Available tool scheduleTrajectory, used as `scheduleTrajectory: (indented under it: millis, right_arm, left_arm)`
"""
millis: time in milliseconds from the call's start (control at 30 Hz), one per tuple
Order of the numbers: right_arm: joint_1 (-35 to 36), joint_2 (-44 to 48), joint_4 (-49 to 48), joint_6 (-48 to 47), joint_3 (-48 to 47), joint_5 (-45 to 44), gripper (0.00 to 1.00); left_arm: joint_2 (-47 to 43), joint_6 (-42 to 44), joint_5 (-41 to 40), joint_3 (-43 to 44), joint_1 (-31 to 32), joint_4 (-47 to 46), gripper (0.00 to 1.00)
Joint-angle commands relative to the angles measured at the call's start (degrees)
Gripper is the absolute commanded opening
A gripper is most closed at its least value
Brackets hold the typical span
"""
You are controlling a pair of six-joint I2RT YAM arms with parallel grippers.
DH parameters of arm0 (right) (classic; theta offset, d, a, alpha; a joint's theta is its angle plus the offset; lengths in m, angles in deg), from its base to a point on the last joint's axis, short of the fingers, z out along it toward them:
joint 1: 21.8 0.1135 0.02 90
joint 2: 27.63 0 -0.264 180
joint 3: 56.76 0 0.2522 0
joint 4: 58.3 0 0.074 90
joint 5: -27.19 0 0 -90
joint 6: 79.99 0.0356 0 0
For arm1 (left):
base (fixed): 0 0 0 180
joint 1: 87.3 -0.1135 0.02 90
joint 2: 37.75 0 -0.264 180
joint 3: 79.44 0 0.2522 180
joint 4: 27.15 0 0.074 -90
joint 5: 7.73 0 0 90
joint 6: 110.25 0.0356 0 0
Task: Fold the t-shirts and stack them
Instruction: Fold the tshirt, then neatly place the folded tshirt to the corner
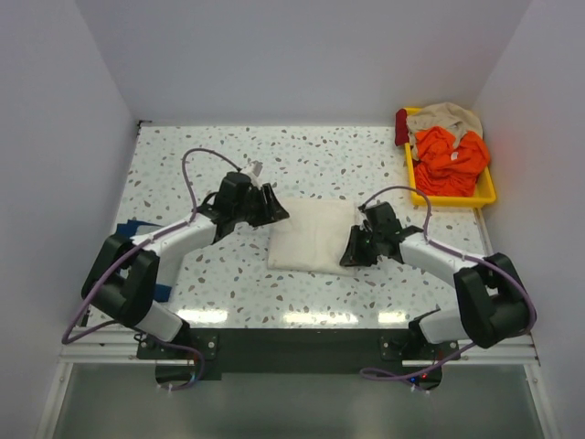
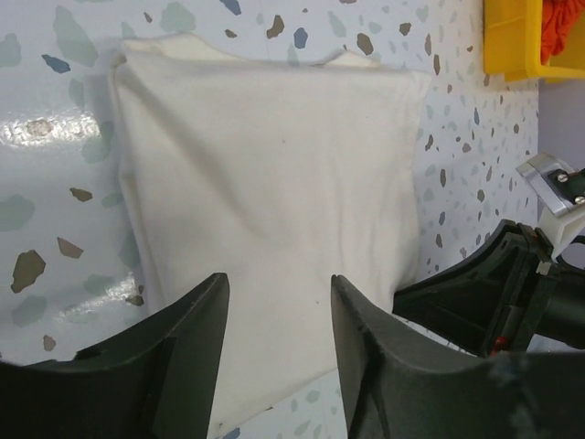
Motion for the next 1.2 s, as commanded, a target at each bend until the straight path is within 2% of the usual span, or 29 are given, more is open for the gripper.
scheduleTrajectory:
  millis: [0, 100, 167, 367, 600, 700, 867, 1033, 1167]
  right_arm:
    - [-0.1, 0.6, -0.1, 0.0, -0.2, -3.7, 0.23]
    - [-0.7, -0.4, 2.4, -1.4, -1.3, -7.5, 0.22]
    - [-1.9, -1.1, 2.3, -1.8, -1.6, -6.8, 0.21]
    - [-4.7, -5.4, 1.5, -2.2, -4.5, -5.2, 0.21]
    - [-7.7, -12.4, 1.0, -2.6, -9.6, -2.9, 0.21]
    - [-8.8, -15.4, 1.2, -3.0, -11.7, -2.9, 0.21]
    - [-9.5, -19.9, 1.1, -3.4, -15.1, -2.6, 0.21]
    - [-9.6, -21.9, 1.9, -3.7, -17.5, -3.0, 0.21]
    - [-9.6, -22.4, 2.3, -3.9, -18.9, -2.7, 0.2]
  left_arm:
    - [1.1, 3.0, 2.6, -1.0, -1.6, -0.4, 0.55]
    - [1.4, 3.5, 1.6, -2.2, -2.0, 0.5, 0.64]
    - [1.3, 3.8, 0.5, -2.6, -2.2, 1.0, 0.69]
    - [2.2, 4.4, -1.1, -3.7, -3.2, 2.2, 0.73]
    - [7.9, 2.6, 3.3, -5.0, -4.3, -5.0, 0.75]
    - [10.1, 0.8, 2.8, -5.2, -4.6, -6.8, 0.74]
    - [10.8, -1.5, -3.6, -5.6, -4.7, -7.0, 0.72]
    - [9.4, -2.1, -12.2, -5.9, -4.7, -1.6, 0.7]
    - [6.9, -1.6, -14.5, -7.8, -4.7, -0.5, 0.7]
